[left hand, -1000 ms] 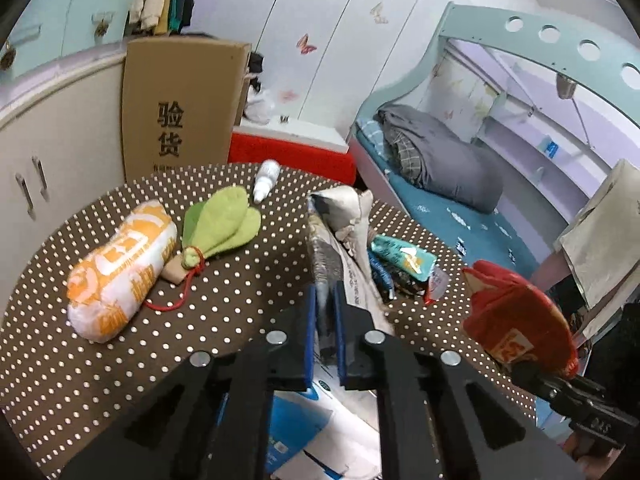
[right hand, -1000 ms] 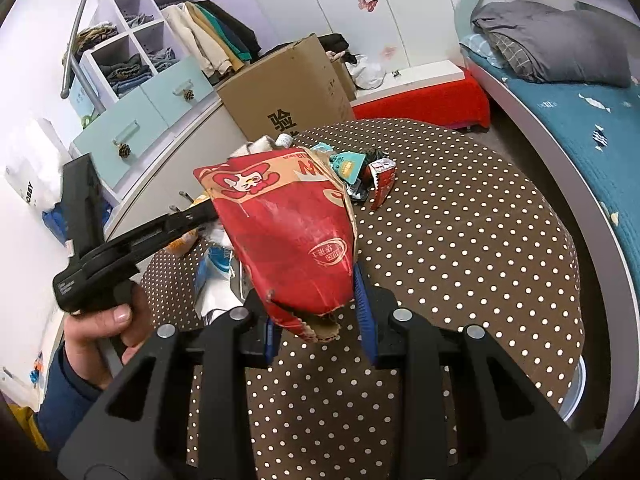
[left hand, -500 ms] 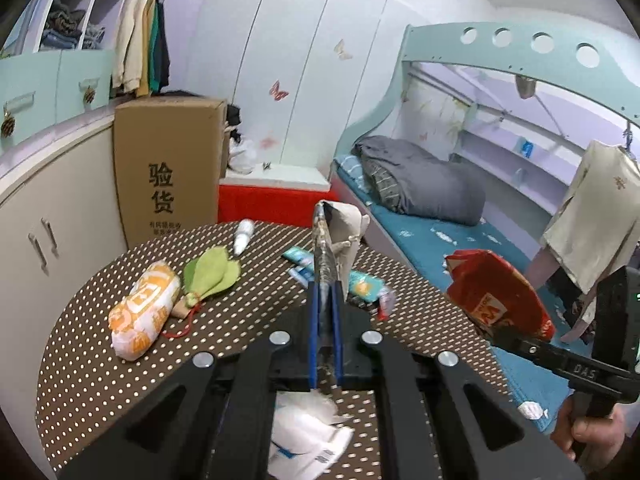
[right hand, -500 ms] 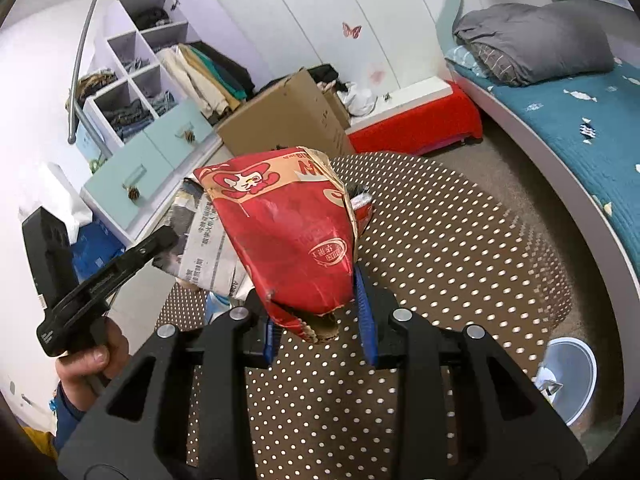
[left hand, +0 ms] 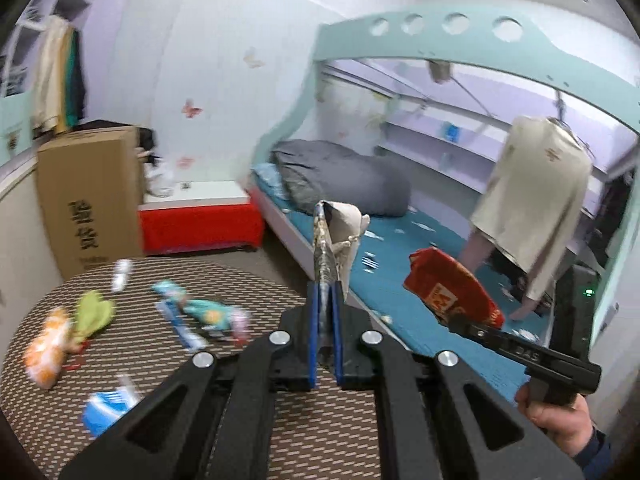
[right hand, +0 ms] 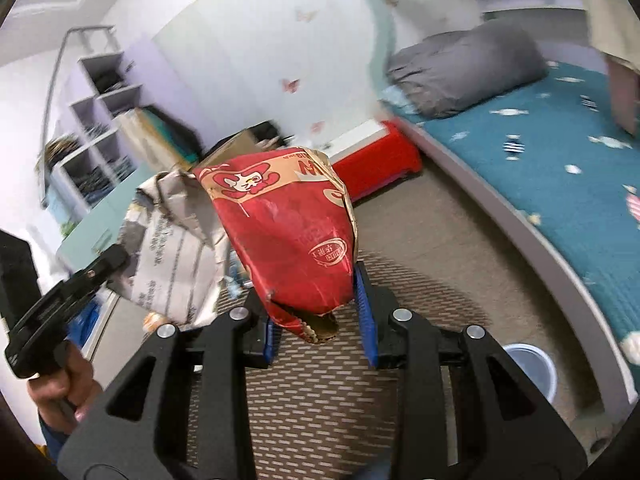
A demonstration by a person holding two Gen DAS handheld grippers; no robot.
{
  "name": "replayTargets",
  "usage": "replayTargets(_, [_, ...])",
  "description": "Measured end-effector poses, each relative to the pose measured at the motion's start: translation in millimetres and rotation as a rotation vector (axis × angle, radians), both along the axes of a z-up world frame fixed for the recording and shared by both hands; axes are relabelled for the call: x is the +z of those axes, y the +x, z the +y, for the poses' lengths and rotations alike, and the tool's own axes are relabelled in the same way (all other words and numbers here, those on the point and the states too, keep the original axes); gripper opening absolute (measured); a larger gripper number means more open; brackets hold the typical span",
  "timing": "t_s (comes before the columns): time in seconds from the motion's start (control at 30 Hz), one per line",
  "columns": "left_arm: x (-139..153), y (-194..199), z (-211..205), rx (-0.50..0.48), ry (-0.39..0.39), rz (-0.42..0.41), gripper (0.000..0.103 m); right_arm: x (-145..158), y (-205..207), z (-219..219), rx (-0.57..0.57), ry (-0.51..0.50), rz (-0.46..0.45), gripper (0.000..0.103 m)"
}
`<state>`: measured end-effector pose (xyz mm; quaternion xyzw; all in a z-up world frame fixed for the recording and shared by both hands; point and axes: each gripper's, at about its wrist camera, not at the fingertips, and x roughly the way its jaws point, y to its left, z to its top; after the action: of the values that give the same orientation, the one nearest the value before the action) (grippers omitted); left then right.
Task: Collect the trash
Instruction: 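Carry the paper with the left tool while the right tool carries the red bag, both releasing into the bucket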
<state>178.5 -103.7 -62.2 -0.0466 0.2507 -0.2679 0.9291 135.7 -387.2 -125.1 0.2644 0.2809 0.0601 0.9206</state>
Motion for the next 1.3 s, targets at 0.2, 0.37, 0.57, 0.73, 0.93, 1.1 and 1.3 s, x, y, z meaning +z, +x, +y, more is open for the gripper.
replayTargets(0.2, [-20, 1, -83, -0.144, 0.03, 0.063, 0.006, -43, -22, -68, -0.138, 0.029, 0.117, 0.031])
replayTargets(0.37, [-53, 3, -145, -0.233, 0.083, 0.145, 0.006, -92, -29, -103, -0.208, 0.085, 0.22, 0.031])
replayTargets(0.57, [-105, 6, -211, -0.304, 0.198, 0.248, 0.006, -158, -28, -128, -0.249, 0.167, 0.349, 0.032])
replayTargets(0.73, [-146, 10, -252, -0.352, 0.306, 0.319, 0.006, -198, -22, -138, -0.264, 0.235, 0.422, 0.033])
replayTargets(0.93, [-186, 21, -284, -0.369, 0.409, 0.398, 0.008, -240, -14, -154, -0.282, 0.324, 0.496, 0.055])
replayTargets(1.1, [-216, 29, -298, -0.403, 0.482, 0.46, 0.056, -263, -25, -161, -0.342, 0.368, 0.538, 0.086])
replayTargets(1.3, [-227, 35, -297, -0.379, 0.47, 0.493, 0.08, -261, -41, -162, -0.38, 0.353, 0.528, 0.097])
